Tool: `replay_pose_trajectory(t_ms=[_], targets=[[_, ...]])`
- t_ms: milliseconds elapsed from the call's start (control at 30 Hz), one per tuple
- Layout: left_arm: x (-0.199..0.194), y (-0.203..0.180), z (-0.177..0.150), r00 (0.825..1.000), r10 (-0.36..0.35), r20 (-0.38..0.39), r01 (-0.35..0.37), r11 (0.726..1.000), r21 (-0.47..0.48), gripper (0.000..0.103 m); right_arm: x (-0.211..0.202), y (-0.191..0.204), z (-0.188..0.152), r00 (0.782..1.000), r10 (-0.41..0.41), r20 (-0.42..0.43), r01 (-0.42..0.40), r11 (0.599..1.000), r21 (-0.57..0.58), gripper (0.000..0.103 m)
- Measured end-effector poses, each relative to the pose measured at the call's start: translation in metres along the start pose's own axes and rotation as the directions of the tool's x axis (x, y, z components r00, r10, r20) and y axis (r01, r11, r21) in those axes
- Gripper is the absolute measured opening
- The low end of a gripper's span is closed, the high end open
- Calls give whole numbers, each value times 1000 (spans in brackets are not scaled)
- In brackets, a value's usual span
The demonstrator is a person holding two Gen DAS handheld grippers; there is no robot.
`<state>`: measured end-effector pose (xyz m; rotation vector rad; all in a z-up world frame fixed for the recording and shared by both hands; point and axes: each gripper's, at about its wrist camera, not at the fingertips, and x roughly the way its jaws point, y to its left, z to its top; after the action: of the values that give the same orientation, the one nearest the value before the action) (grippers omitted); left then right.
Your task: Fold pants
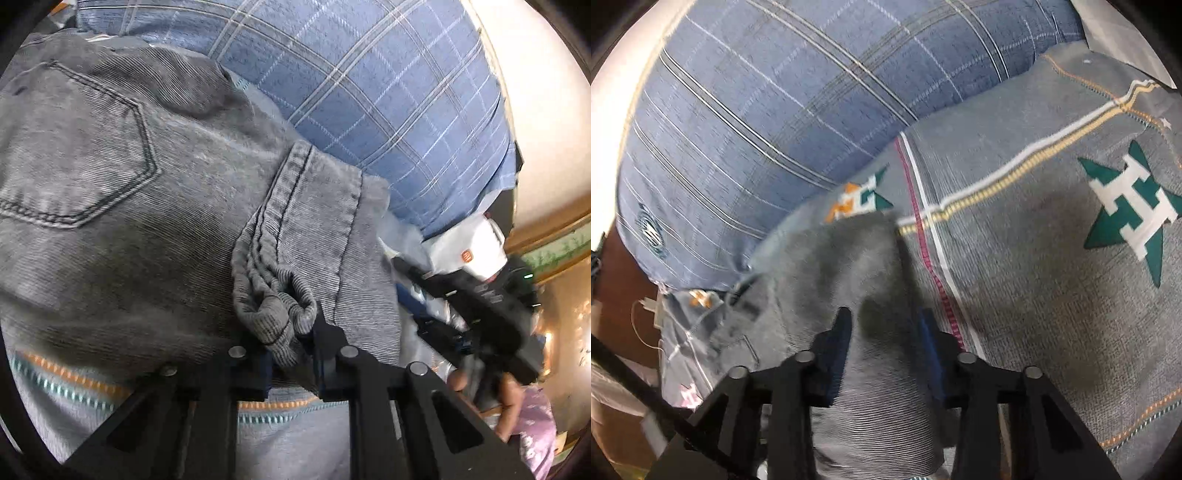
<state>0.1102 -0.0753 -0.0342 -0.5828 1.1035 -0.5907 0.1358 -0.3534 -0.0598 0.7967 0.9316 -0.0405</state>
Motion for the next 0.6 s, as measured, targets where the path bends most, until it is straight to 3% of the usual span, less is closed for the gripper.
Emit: replay_pose_trajectory(t_ms=[100, 167, 233, 300, 433, 567, 600], targets=[[-21, -9, -4, 997, 10, 80, -13, 999, 39, 16, 5, 0, -2, 1000, -13, -21, 12, 1000, -25, 33], [-13, 2, -1, 998, 40, 55, -40, 999, -1, 16, 12, 1, -3, 997, -62, -43, 60, 997, -49, 33], [6, 18, 0, 997, 74, -28, -76, 995, -60, 17, 18, -1, -6, 996, -64, -65, 62, 997, -41, 33], [3, 19, -2, 998, 59, -3, -60, 996, -71, 20, 16, 1, -6, 996, -69, -61, 66, 996, -52, 33], [-1, 4, -1, 994, 107, 24, -108, 994, 18, 30, 18, 6, -7, 992, -114, -61, 108, 990, -86, 33], [-22, 14, 8, 999, 54, -2, -54, 996, -71, 30, 6, 18, -9, 995, -101, -10, 99, 988, -121, 34], [-32, 13, 11, 998, 57, 6, -56, 996, -71, 30, 0, 24, -10, 995, -97, 13, 98, 985, -143, 41]])
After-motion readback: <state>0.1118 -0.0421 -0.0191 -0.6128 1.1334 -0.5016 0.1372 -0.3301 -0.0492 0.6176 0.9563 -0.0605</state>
